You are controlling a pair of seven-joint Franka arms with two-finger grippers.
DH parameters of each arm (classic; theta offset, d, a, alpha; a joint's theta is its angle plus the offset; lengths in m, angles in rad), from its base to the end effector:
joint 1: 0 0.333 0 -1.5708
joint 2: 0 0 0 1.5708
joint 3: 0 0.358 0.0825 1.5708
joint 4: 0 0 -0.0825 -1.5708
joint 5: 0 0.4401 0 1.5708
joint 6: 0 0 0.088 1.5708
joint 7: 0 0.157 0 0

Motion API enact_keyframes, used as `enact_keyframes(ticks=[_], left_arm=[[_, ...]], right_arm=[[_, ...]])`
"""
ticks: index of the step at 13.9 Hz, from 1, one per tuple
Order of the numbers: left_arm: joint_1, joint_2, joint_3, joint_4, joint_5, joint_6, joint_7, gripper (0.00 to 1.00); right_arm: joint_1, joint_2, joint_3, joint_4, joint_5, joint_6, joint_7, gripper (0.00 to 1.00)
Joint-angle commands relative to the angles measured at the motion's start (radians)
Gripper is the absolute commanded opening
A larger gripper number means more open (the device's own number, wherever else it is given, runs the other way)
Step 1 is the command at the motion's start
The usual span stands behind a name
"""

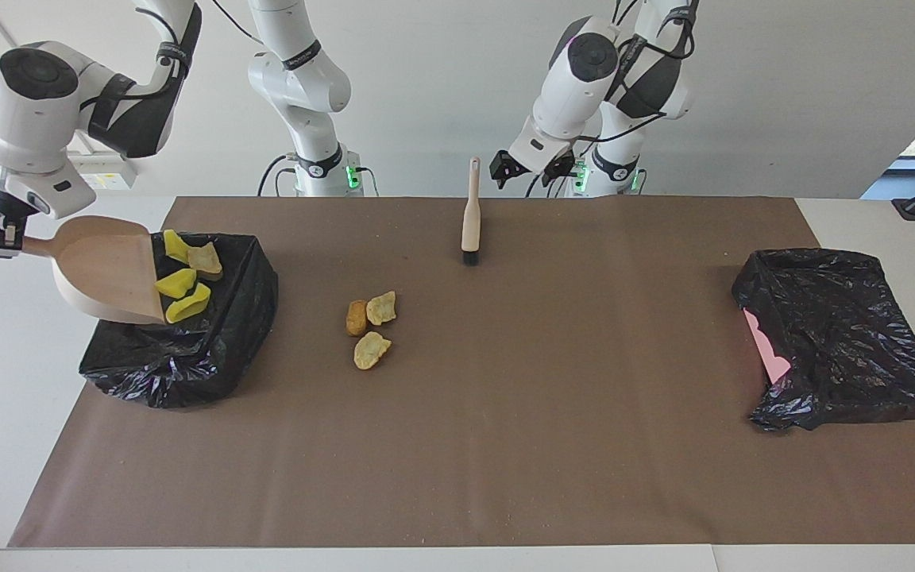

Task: Sweep and dump trash in bin

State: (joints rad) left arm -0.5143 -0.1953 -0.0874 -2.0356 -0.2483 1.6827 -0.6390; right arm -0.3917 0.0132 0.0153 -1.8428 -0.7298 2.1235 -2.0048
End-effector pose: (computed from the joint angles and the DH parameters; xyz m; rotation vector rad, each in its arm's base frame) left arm 0.4083 -0.3263 0.4970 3.0195 0.1326 -0.3950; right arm 0.5974 -0.2988 0.5384 1.4531 2.1190 -0.7029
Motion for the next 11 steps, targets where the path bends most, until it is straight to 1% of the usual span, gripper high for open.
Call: enact_keyframes(ticks=[1,2,3,5,8,9,11], left_arm=[[0.072,0.019,-0.014,0.125,0.104,-0.107,0.039,1.00],[0.132,0.020,-0.015,0.147,0.118,-0.109,0.111,1.00],[0.175,0.017,-0.014,0.165,0.119,-0.106,0.192,1.00],[0.258,0.031,-0.014,0.225,0.124,-0.090,0.321,1.00],[0.318,0.098,-0.014,0.357,0.178,-0.110,0.358,1.00],[0.341,0.106,-0.014,0.379,0.179,-0.112,0.372,1.00],[0.361,0.108,-0.014,0.402,0.187,-0.119,0.389,1.00]], right_arm=[[-0.021,-0.038,-0.001,0.020,-0.026,-0.005,-0.029,0.00],[-0.021,-0.062,-0.003,0.020,-0.017,-0.020,-0.028,0.00],[-0.021,-0.087,-0.003,0.023,-0.005,-0.060,-0.019,0.00],[-0.021,-0.120,0.000,0.033,0.074,-0.150,0.058,0.00],[-0.006,-0.133,0.014,0.031,0.206,-0.272,0.249,0.00],[0.010,-0.137,0.015,0.030,0.249,-0.298,0.306,0.00],[0.063,-0.139,0.015,0.030,0.299,-0.339,0.481,0.00]])
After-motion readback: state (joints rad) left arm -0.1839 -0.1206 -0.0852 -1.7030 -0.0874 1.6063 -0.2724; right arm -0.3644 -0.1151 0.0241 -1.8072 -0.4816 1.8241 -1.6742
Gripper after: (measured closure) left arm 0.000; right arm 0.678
